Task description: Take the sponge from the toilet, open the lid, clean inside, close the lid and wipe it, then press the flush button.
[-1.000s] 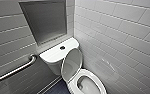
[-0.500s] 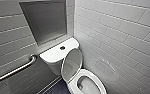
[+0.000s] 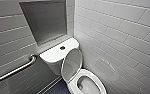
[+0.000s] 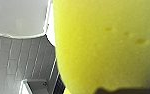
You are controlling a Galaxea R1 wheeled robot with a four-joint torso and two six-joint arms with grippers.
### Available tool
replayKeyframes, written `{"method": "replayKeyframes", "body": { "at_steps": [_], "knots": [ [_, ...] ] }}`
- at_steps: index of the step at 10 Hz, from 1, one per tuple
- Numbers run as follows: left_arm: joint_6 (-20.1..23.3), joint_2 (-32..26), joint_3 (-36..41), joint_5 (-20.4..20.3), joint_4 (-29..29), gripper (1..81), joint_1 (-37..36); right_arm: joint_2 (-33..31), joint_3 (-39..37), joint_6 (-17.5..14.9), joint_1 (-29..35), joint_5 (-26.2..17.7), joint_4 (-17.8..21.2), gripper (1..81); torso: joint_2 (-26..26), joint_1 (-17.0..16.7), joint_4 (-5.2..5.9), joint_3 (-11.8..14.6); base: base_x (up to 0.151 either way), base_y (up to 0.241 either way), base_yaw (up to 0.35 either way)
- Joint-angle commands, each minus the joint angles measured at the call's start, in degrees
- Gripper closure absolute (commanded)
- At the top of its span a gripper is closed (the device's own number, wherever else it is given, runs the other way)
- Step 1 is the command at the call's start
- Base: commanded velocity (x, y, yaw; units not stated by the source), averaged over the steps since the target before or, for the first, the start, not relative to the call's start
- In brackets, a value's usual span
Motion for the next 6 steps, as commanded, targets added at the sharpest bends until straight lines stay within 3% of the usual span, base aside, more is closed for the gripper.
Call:
{"method": "replayKeyframes", "body": {
  "at_steps": [1, 6],
  "knots": [
    [2.80, 3.28, -3.26, 0.47, 1.45, 1.0, 2.73, -0.99, 0.03, 0.28, 11.01, -6.34, 4.11, 81.1, 0.00, 0.00, 0.00, 0.00, 0.000, 0.000, 0.000],
    [2.89, 4.07, -6.95, -1.37, 1.19, 1.0, 4.21, 6.28, -8.47, 0.28, 23.40, -14.76, 9.55, 81.1, 0.00, 0.00, 0.00, 0.00, 0.000, 0.000, 0.000]
  ]
}}
